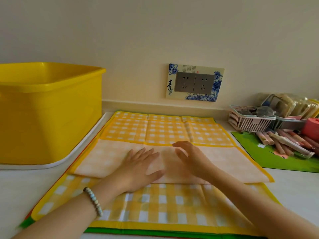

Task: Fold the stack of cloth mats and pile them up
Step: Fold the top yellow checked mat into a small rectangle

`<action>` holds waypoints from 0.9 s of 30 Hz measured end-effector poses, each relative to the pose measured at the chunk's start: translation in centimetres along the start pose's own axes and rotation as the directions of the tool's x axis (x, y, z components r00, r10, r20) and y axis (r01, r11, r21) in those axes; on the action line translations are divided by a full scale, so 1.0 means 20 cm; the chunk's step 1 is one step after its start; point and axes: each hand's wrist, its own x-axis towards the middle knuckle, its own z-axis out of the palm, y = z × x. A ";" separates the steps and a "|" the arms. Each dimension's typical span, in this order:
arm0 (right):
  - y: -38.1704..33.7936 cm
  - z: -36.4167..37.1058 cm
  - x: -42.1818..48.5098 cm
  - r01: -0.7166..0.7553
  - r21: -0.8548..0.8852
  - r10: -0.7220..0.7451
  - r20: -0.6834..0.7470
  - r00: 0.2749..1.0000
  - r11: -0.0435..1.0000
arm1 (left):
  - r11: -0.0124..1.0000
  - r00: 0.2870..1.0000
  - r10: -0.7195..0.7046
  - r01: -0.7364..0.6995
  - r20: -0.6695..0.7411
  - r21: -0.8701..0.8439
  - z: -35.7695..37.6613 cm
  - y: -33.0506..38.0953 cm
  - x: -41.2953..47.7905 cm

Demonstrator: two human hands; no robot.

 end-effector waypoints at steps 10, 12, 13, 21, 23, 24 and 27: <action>-0.07 0.19 -0.10 -0.012 -0.313 0.058 0.139 0.989 0.950 | 0.999 1.000 -0.008 0.009 -0.028 0.036 0.02 0.00 0.01; -0.04 0.17 -0.12 -0.038 -0.323 0.095 0.163 0.982 0.946 | 0.999 1.000 -0.018 0.019 -0.014 0.034 0.01 0.00 0.01; -0.01 0.15 -0.13 -0.046 -0.325 0.105 0.165 0.981 0.945 | 0.999 1.000 -0.021 0.021 -0.009 0.037 0.01 0.00 0.00; 0.32 -0.15 -0.30 -0.187 -0.390 0.258 0.136 0.957 0.902 | 0.999 1.000 -0.015 0.015 0.007 0.036 0.00 0.00 -0.01; 0.40 -0.22 -0.35 -0.222 -0.424 0.304 0.135 0.943 0.878 | 0.999 1.000 -0.013 0.013 0.004 0.046 0.00 0.01 -0.01; 0.43 -0.24 -0.37 -0.230 -0.443 0.317 0.131 0.939 0.867 | 0.999 1.000 -0.013 0.013 0.003 0.048 0.00 0.01 -0.01; 0.46 -0.28 -0.39 -0.227 -0.477 0.324 0.131 0.937 0.849 | 0.999 1.000 -0.012 0.012 0.000 0.043 0.00 0.01 -0.01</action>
